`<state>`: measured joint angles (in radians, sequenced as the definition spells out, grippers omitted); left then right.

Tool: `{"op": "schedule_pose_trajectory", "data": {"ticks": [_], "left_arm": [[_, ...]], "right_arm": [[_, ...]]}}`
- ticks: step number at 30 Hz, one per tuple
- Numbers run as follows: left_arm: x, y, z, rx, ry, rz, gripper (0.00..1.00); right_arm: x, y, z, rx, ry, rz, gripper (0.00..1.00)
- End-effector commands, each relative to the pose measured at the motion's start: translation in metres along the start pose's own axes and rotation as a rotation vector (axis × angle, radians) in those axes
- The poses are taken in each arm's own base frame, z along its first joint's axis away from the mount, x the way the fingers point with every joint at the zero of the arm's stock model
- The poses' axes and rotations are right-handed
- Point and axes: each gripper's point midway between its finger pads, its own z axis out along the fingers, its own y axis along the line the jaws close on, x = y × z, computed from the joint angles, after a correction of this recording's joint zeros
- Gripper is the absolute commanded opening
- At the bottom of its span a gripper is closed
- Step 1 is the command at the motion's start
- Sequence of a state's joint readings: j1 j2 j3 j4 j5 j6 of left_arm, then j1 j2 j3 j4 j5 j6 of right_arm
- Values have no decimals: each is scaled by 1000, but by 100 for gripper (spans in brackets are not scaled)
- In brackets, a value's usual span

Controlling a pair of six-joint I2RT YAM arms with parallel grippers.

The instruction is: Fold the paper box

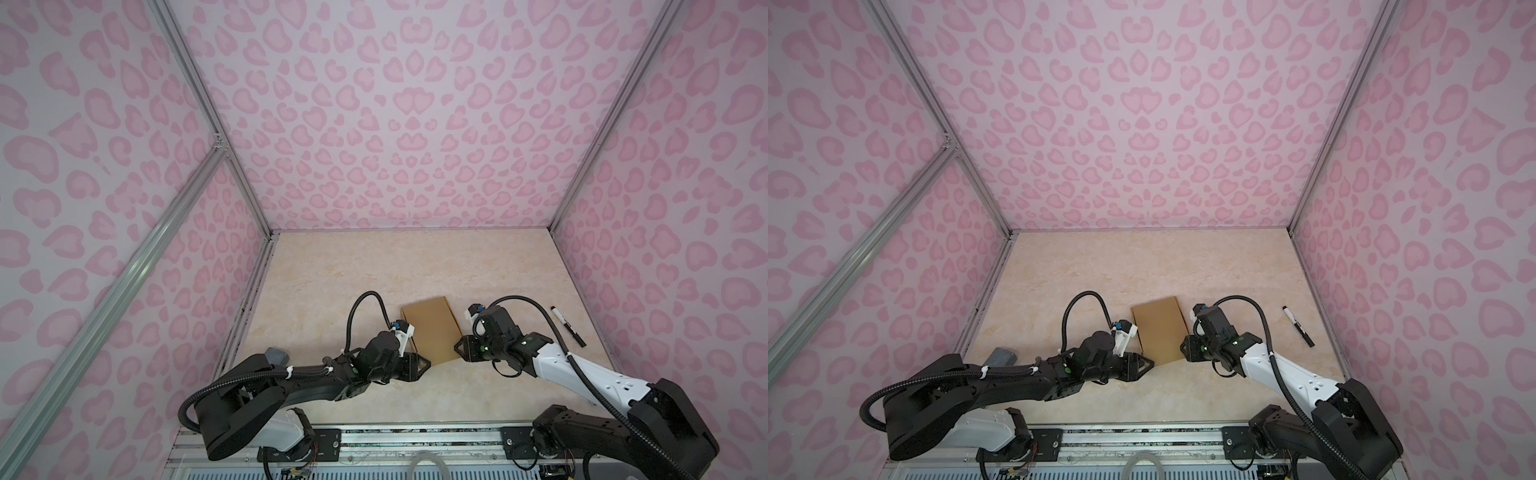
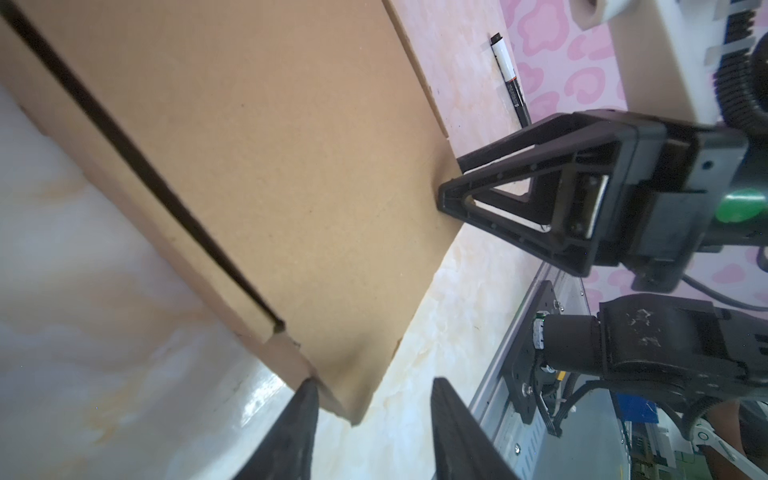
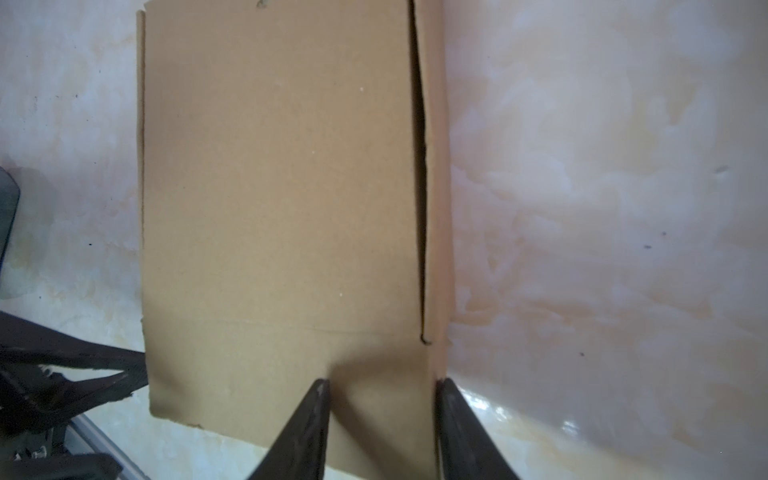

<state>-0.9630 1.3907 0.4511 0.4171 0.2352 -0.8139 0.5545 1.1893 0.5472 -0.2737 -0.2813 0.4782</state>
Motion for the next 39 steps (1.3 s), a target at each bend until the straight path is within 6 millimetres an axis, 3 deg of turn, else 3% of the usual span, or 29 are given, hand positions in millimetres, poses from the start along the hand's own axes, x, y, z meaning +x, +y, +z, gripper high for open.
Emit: {"op": "schedule_pose_trajectory", "data": {"ticks": [1, 9, 17, 23, 33, 39], "left_arm": [[-9, -7, -3, 28, -49, 23, 47], [-10, -7, -3, 28, -55, 31, 46], [-28, -16, -22, 27, -132, 74, 48], [-23, -10, -23, 19, -119, 68, 48], [-33, -2, -40, 1, -167, 47, 50], [-38, -3, -45, 1, -177, 51, 51]], "right_arm": [[1, -2, 1, 12, 4, -5, 43], [0, -1, 1, 13, 0, -5, 43], [-1, -5, -3, 36, -12, -5, 42], [-1, -5, -5, 37, -12, -1, 42], [-3, -8, -11, 71, -5, -2, 52], [-15, -5, -23, 81, -52, -12, 55]]}}
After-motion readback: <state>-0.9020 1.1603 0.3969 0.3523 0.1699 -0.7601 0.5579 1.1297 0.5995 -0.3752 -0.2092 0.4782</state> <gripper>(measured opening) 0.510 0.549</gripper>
